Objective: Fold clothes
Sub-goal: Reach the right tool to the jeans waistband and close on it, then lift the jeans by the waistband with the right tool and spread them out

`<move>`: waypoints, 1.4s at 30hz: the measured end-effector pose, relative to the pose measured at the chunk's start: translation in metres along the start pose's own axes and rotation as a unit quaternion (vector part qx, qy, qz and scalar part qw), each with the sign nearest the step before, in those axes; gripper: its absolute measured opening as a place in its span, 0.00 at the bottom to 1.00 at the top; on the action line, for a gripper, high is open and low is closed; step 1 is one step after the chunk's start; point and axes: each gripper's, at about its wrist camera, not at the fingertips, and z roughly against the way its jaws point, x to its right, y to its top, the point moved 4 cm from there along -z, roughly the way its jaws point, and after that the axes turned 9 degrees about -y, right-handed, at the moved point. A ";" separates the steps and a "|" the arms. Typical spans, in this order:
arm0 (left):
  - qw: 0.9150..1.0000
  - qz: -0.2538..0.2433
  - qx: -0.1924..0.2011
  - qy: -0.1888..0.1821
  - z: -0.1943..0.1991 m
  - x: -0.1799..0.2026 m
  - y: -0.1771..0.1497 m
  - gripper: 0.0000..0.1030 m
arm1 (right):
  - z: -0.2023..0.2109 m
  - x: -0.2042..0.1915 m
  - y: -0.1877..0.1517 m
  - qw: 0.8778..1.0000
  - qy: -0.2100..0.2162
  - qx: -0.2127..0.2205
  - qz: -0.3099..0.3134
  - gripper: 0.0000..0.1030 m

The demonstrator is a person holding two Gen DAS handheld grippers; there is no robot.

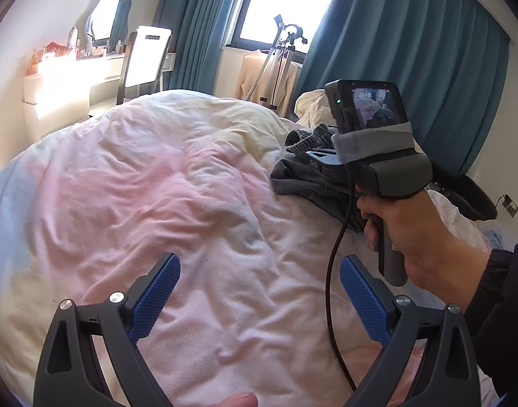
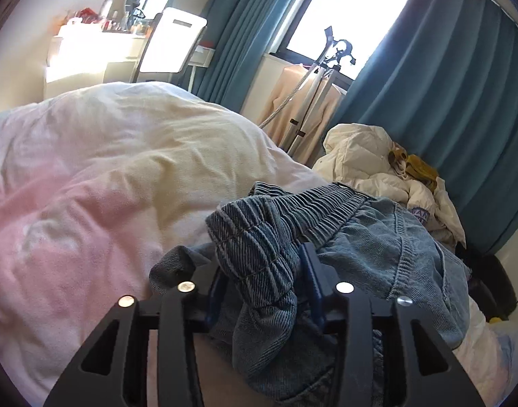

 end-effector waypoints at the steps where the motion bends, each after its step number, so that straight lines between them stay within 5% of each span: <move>1: 1.000 -0.005 0.004 0.001 0.002 0.002 0.000 0.94 | 0.006 0.010 0.002 1.000 0.004 -0.002 -0.016 0.25; 15: 0.999 -0.033 0.019 0.006 0.018 0.027 -0.008 0.94 | 0.181 0.174 -0.018 0.985 0.005 0.054 -0.166 0.17; 21: 0.998 -0.058 0.015 0.000 0.023 0.047 -0.016 0.94 | 0.231 0.259 -0.066 0.969 -0.024 0.056 -0.240 0.16; 28: 0.996 -0.094 0.004 0.006 0.018 0.068 -0.030 0.94 | 0.251 0.353 -0.145 0.923 -0.053 0.046 -0.378 0.16; 37: 0.994 -0.102 -0.025 0.011 -0.003 0.080 -0.042 0.94 | 0.208 0.429 -0.288 0.850 -0.090 -0.028 -0.518 0.16; 42: 0.996 -0.081 -0.034 -0.009 -0.012 0.090 -0.040 0.94 | 0.174 0.447 -0.349 0.824 -0.112 -0.079 -0.550 0.16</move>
